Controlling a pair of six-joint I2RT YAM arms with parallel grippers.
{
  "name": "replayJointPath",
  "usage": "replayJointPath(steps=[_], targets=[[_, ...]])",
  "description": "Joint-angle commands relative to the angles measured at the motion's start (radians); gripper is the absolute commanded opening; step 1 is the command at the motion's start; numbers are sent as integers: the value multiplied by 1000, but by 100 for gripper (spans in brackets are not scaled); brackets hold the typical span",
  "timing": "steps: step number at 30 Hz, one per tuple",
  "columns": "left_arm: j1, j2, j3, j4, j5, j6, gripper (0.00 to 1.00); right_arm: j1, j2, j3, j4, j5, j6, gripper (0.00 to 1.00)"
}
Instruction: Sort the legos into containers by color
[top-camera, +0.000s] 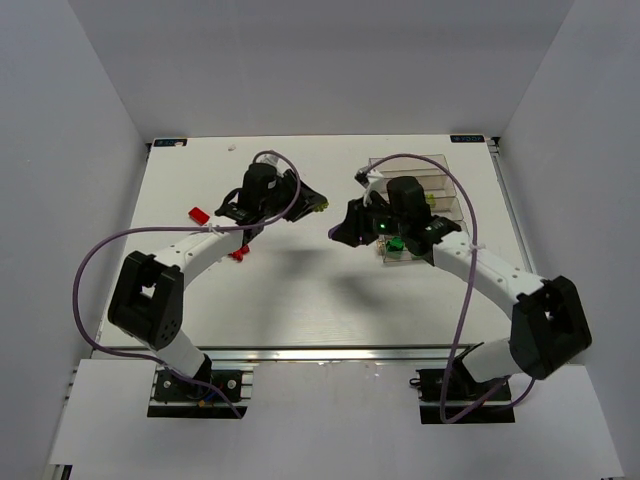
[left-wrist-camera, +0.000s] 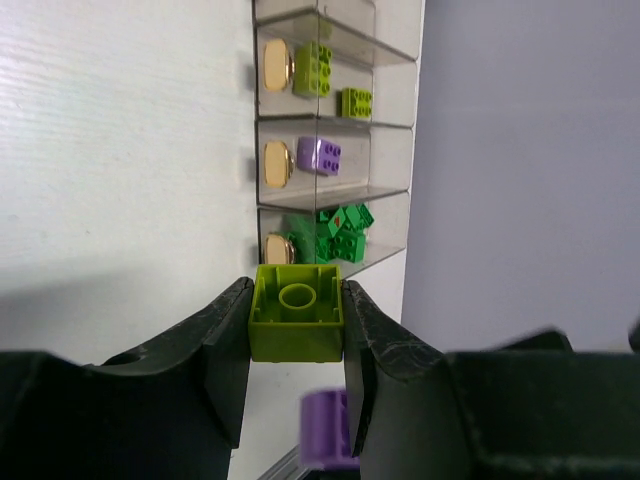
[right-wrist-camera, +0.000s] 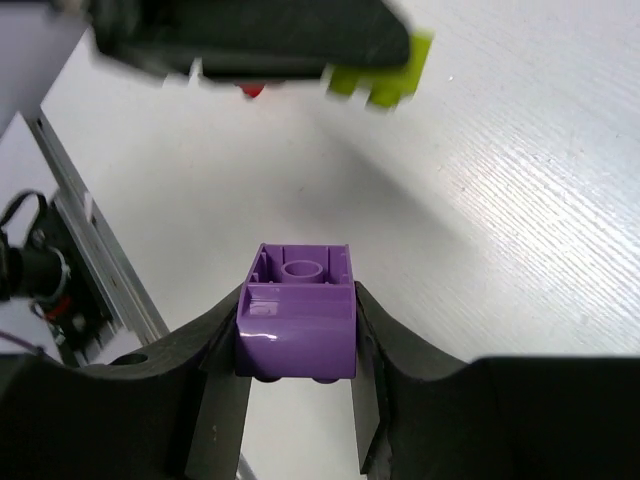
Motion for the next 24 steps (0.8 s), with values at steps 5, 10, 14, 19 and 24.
replayJointPath(steps=[5,10,14,19,24], targets=[[13,13,65,23,45,19,0,-18,-132,-115,54,-85,-160,0],[13,21,86,13,71,31,0,-88,-168,-95,-32,25,-278,0],[7,37,89,20,90,38,0,-306,-132,-37,-76,137,-341,0],[-30,63,101,34,94,48,0,-436,8,63,-127,234,-355,0],[-79,108,167,-26,94,109,0,-476,117,129,-144,302,-355,0]])
